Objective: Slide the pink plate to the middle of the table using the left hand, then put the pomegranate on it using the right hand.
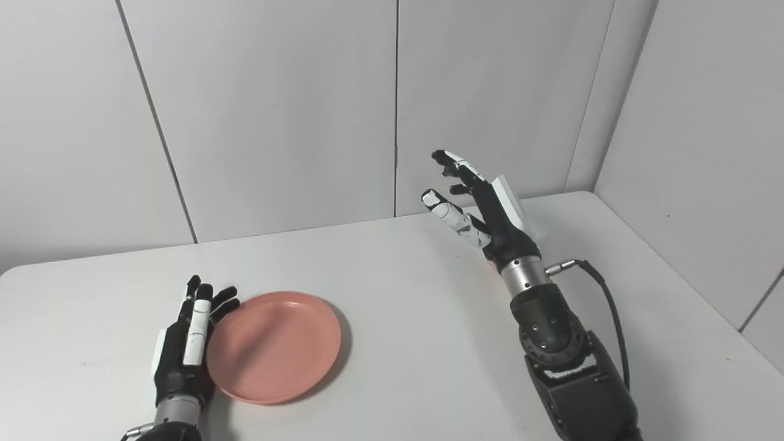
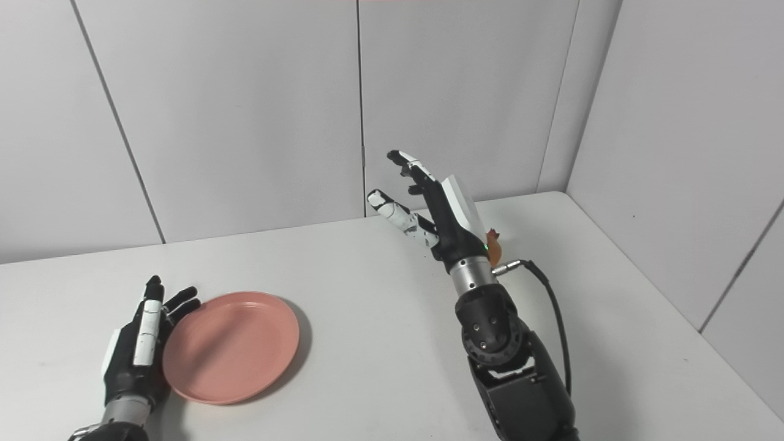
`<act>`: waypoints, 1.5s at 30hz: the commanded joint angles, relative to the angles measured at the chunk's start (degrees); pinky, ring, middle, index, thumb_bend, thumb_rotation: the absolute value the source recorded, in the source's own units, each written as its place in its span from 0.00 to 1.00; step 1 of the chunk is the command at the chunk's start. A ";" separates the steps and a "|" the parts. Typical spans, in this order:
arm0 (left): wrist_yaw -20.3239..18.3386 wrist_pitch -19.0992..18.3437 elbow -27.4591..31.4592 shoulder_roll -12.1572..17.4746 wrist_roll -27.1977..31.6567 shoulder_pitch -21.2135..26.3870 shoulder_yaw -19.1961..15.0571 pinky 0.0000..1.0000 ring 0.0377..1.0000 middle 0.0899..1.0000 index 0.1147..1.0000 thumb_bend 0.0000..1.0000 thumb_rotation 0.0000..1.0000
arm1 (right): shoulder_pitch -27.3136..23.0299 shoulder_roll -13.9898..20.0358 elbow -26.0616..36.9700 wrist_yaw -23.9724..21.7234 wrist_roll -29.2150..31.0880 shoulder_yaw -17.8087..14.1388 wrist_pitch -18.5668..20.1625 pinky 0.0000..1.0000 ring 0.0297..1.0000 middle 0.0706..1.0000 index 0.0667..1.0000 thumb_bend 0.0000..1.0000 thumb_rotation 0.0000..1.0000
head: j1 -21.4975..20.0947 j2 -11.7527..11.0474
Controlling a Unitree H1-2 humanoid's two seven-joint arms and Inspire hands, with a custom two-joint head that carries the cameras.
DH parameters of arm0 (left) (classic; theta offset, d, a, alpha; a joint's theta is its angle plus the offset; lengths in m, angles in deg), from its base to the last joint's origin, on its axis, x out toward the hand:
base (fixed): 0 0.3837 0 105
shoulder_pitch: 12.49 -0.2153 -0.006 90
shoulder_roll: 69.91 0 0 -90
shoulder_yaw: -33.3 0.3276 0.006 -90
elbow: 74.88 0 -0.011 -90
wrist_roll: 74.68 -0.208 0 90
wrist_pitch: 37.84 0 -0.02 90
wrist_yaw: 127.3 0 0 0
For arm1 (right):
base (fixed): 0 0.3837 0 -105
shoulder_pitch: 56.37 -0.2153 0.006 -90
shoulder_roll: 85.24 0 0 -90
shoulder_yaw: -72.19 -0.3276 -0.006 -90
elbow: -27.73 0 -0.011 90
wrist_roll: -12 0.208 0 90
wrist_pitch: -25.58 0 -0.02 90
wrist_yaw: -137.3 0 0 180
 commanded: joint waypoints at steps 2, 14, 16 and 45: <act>-0.43 0.52 0.54 -0.59 -0.42 1.05 0.95 1.00 0.78 0.75 0.99 0.84 0.82 | -4.94 3.26 -1.02 0.74 -4.94 0.94 -0.75 0.70 0.82 0.86 0.84 0.90 0.98 | 0.17 -0.07; -0.21 -0.09 0.99 -0.95 -0.18 0.92 0.75 1.00 0.77 0.74 0.99 0.83 0.82 | -9.81 13.14 -14.66 5.91 -21.49 7.27 -3.92 0.80 0.82 0.82 0.80 0.91 0.95 | 0.54 -0.01; -0.15 -0.06 1.05 -0.92 -0.32 0.89 0.78 1.00 0.78 0.74 0.99 0.82 0.82 | -10.39 13.79 -16.45 6.58 -22.63 7.80 -4.03 0.81 0.82 0.82 0.80 0.91 0.94 | 0.54 -0.01; -0.35 -0.25 1.72 -0.56 -0.22 0.35 0.95 1.00 0.77 0.73 0.98 0.83 0.82 | -11.20 15.53 -30.36 9.25 -28.32 13.05 -2.37 0.76 0.78 0.79 0.77 0.88 0.93 | 0.79 0.51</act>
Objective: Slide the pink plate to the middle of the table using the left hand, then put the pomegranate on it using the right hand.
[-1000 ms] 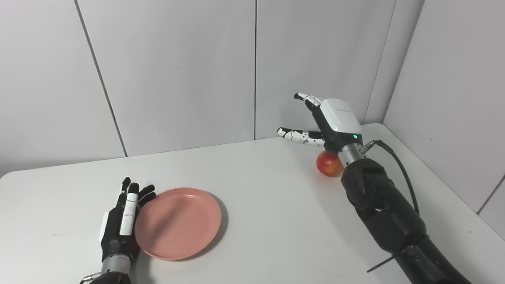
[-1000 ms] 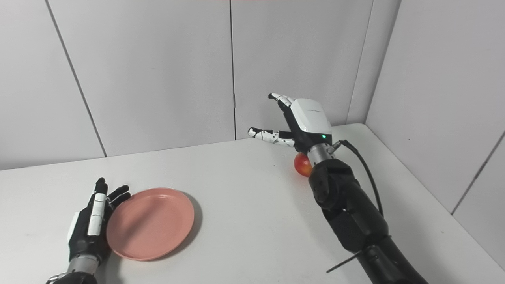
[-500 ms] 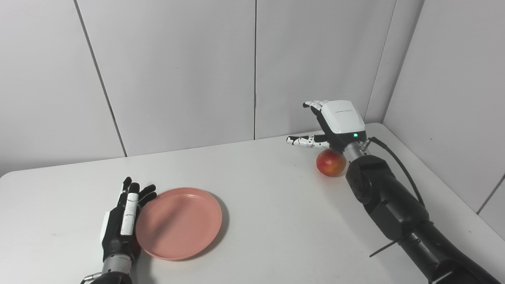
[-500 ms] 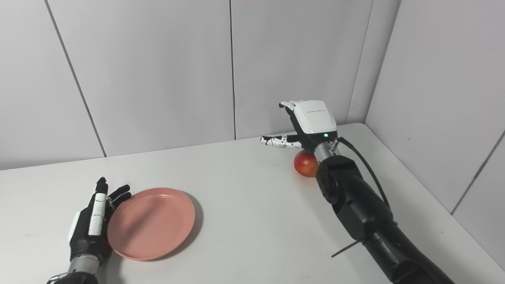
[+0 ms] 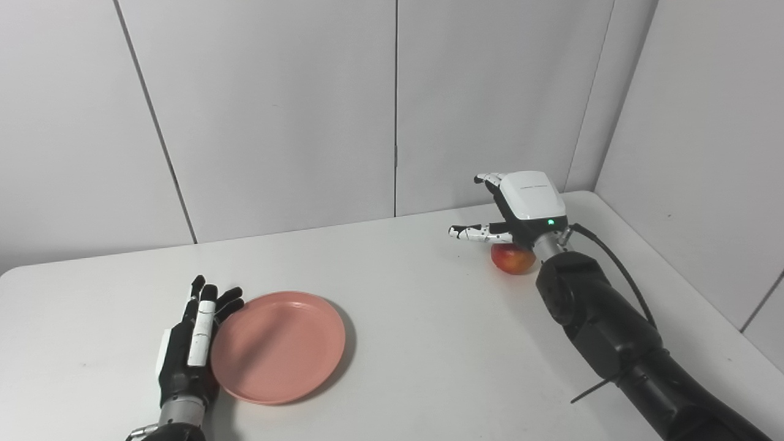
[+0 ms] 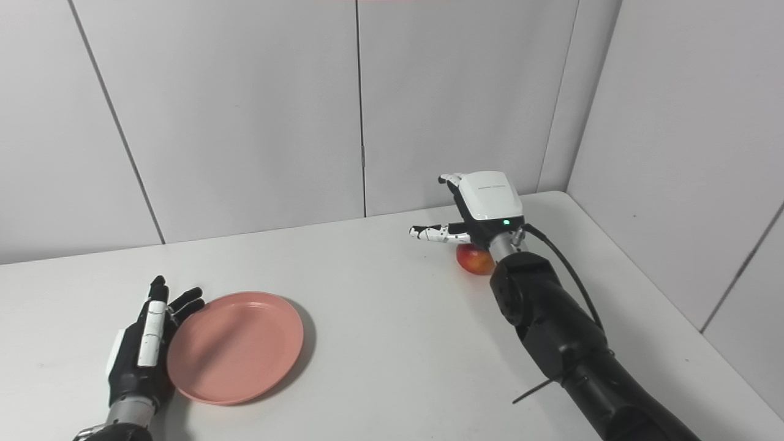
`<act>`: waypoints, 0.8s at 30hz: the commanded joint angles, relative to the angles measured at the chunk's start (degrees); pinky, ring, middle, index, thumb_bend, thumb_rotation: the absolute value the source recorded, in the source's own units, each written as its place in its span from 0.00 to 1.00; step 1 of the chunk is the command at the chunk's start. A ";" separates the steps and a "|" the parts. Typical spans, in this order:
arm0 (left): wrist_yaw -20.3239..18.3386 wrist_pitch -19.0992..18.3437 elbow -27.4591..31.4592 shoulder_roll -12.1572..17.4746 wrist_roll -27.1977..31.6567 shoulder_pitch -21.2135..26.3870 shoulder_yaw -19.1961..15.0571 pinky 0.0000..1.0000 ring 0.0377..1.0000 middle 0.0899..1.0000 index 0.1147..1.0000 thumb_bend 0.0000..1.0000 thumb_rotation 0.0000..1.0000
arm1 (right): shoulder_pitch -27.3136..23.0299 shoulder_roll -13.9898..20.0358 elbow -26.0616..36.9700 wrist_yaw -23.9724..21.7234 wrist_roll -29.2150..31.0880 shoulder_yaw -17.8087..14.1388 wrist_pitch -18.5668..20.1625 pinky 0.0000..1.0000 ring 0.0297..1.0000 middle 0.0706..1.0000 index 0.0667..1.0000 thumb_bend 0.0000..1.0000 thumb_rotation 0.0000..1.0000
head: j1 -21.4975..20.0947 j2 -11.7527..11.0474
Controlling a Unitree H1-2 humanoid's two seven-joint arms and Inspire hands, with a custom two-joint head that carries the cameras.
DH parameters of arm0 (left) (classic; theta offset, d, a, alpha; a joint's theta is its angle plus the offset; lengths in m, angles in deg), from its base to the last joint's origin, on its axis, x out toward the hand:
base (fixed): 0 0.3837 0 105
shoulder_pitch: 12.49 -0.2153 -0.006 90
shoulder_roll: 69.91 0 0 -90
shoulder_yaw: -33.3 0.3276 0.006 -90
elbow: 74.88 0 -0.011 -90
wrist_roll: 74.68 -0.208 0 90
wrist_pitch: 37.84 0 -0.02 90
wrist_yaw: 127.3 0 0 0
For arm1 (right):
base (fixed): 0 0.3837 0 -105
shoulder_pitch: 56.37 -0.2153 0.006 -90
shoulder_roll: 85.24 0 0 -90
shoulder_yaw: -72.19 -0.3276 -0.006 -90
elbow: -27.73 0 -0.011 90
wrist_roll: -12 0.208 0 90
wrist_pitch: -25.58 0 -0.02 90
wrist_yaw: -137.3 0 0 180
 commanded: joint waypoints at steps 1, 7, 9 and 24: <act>-0.40 -0.42 1.39 -0.30 -0.17 0.63 0.57 1.00 0.77 0.73 0.98 0.83 0.82 | -2.21 0.82 -0.16 1.00 0.15 -0.28 0.12 0.75 0.78 0.78 0.77 0.88 0.93 | 0.00 0.07; -0.45 -0.43 1.48 -0.30 -0.10 0.64 0.56 1.00 0.77 0.73 0.98 0.82 0.82 | -1.81 0.89 -2.16 0.51 1.16 -0.47 0.63 0.74 0.77 0.77 0.77 0.87 0.92 | 0.13 0.27; -0.49 -0.65 1.65 -0.31 -0.04 0.60 0.57 1.00 0.78 0.74 0.98 0.83 0.82 | -1.55 1.04 -2.56 0.24 1.39 -0.51 0.95 0.74 0.76 0.77 0.77 0.86 0.91 | 0.13 0.27; -0.86 -1.23 2.08 0.03 0.20 0.55 0.47 1.00 0.77 0.72 0.98 0.82 0.82 | -0.57 1.97 -2.46 -1.97 2.22 -0.91 2.13 0.74 0.77 0.78 0.77 0.86 0.92 | -0.16 0.53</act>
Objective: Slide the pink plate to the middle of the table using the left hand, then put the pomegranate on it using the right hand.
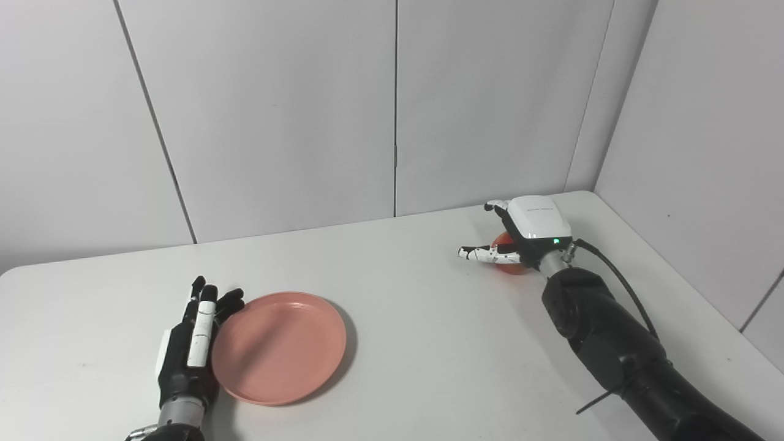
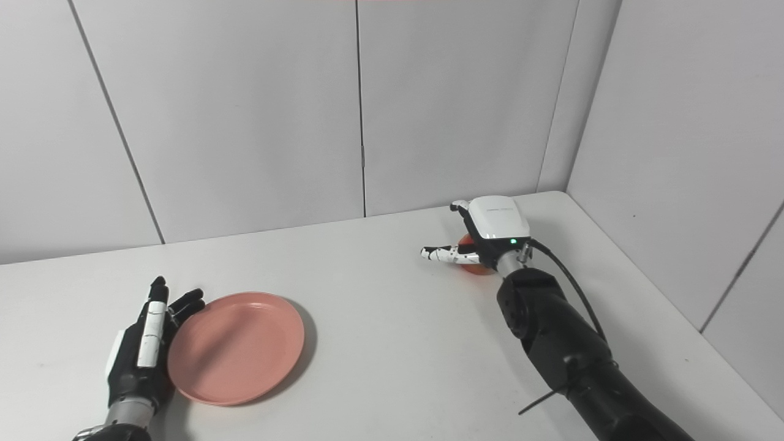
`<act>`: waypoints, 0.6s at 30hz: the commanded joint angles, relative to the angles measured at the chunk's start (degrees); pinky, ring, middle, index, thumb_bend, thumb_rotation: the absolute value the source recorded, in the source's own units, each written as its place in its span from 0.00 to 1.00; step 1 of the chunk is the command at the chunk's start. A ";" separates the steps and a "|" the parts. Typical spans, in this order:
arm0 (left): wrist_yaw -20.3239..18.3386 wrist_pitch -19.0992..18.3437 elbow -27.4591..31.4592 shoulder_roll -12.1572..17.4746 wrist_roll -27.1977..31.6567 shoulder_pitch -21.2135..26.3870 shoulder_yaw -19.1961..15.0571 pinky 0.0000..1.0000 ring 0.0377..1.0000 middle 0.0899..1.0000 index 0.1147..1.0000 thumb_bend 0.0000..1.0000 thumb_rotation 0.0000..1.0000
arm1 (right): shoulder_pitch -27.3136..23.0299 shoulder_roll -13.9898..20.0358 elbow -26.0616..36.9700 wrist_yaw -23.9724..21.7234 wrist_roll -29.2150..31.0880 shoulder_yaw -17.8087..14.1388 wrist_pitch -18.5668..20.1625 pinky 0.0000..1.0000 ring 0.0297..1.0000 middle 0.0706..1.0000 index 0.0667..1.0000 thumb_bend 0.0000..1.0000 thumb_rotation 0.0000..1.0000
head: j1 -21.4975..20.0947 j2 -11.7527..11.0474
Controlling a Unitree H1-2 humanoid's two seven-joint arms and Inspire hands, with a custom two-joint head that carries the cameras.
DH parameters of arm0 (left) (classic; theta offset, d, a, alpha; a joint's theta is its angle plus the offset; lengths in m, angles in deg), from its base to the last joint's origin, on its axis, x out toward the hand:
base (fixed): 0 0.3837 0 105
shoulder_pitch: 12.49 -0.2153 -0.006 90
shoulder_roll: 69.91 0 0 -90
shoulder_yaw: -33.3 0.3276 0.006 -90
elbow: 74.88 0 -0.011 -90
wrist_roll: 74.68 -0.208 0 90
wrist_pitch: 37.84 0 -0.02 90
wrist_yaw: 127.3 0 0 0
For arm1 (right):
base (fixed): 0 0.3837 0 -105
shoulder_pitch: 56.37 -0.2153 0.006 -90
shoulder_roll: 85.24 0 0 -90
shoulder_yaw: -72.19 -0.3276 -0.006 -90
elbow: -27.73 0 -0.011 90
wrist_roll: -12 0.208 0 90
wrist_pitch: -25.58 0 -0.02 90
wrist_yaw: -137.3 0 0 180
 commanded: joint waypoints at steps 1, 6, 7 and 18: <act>-0.74 -0.19 1.08 -0.03 0.17 0.87 0.43 1.00 0.77 0.72 0.98 0.82 0.82 | -2.28 1.81 0.71 0.51 0.15 -0.88 1.19 0.74 0.77 0.78 0.77 0.87 0.93 | 0.01 0.01; -0.60 -0.83 1.78 -0.16 0.19 0.68 0.48 1.00 0.76 0.71 0.97 0.82 0.82 | -2.11 2.20 0.27 -0.55 -0.12 -0.40 1.50 0.75 0.77 0.78 0.78 0.86 0.93 | 0.50 0.40; -0.65 -0.73 1.71 -0.09 0.12 0.68 0.55 1.00 0.77 0.71 0.97 0.82 0.82 | -2.07 2.25 -0.01 -0.87 -0.27 -0.23 1.60 0.75 0.77 0.78 0.78 0.86 0.91 | 0.50 0.40; -0.54 -2.07 2.65 -0.13 0.29 0.46 0.45 1.00 0.76 0.71 0.98 0.82 0.81 | -1.19 1.15 -1.99 -0.76 1.89 -1.23 1.85 0.43 0.57 0.70 0.75 0.84 0.75 | 0.57 0.83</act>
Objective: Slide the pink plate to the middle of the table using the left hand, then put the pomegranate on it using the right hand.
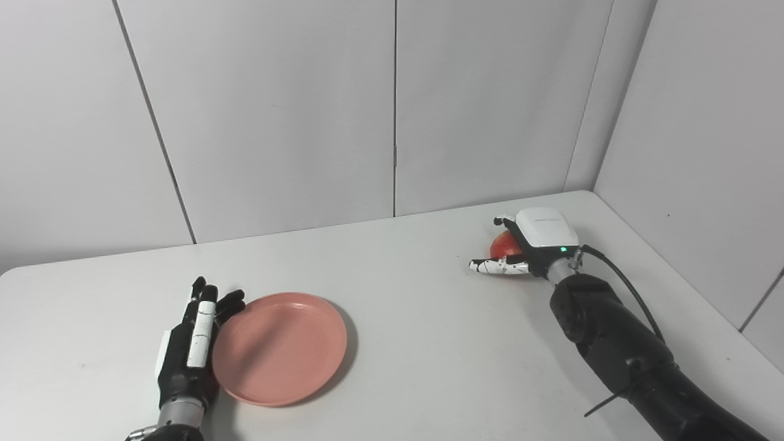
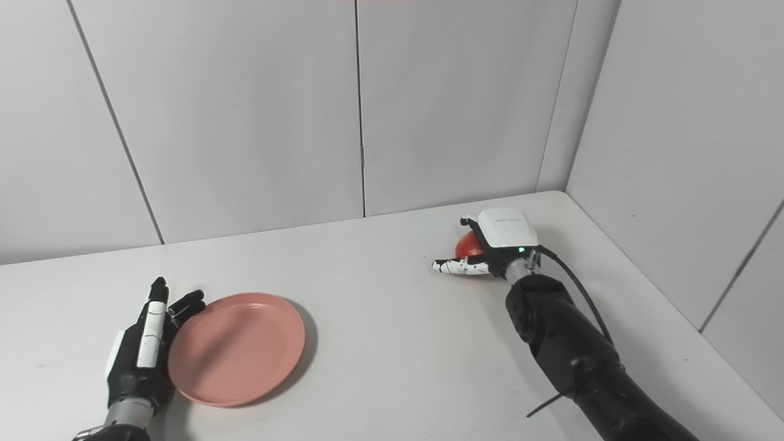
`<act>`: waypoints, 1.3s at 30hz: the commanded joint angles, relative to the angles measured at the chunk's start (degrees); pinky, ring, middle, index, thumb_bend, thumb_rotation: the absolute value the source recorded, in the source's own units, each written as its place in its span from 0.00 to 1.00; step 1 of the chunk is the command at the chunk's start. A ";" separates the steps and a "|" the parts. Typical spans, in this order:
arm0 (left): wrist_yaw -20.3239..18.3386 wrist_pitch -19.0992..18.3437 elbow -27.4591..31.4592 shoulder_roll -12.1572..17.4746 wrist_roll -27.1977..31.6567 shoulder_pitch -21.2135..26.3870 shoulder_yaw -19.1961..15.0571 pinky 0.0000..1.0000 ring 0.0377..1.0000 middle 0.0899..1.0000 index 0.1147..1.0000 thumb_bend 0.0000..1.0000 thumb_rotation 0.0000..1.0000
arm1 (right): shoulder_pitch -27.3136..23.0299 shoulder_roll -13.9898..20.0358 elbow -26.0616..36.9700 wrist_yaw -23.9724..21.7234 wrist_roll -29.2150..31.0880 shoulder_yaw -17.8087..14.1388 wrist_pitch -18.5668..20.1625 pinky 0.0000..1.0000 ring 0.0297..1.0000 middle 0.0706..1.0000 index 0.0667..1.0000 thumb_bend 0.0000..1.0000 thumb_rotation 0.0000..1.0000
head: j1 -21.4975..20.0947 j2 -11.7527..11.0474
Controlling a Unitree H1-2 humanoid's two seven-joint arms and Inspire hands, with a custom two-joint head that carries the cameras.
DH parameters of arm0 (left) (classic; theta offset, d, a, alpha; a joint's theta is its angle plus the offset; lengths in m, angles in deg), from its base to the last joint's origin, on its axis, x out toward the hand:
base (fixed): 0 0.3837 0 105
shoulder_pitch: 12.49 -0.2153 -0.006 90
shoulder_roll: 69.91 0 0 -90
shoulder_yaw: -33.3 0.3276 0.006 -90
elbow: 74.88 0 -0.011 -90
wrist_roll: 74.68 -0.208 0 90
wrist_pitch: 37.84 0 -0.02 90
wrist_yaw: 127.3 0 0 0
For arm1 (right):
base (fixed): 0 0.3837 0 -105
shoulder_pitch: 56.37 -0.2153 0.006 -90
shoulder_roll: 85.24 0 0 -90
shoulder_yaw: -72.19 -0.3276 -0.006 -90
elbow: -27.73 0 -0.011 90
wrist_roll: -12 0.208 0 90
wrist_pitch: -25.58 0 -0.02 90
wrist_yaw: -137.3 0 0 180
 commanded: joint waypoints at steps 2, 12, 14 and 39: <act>-0.53 -0.75 1.55 -0.10 0.05 0.79 0.44 1.00 0.76 0.71 0.98 0.81 0.81 | -1.42 0.37 1.00 1.41 0.11 -0.71 2.31 0.38 0.51 0.67 0.73 0.85 0.66 | 0.04 -0.05; -0.52 -1.60 2.17 -0.16 -0.06 0.65 0.64 1.00 0.76 0.69 0.97 0.82 0.82 | -0.91 -0.39 -0.44 2.04 0.63 0.27 2.53 0.37 0.50 0.66 0.69 0.89 0.57 | 0.38 0.36; -0.49 -1.77 2.27 -0.20 -0.04 0.66 0.65 1.00 0.76 0.69 0.98 0.81 0.82 | -0.95 -0.53 -0.76 2.63 0.99 0.22 2.00 0.34 0.46 0.64 0.68 0.89 0.49 | 0.38 0.36; -0.27 -2.66 2.85 -0.68 0.10 0.69 0.89 1.00 0.75 0.67 0.97 0.81 0.81 | -1.17 -0.42 3.49 6.03 7.28 -0.32 -3.00 0.34 0.41 0.50 0.57 0.82 0.25 | 1.36 0.71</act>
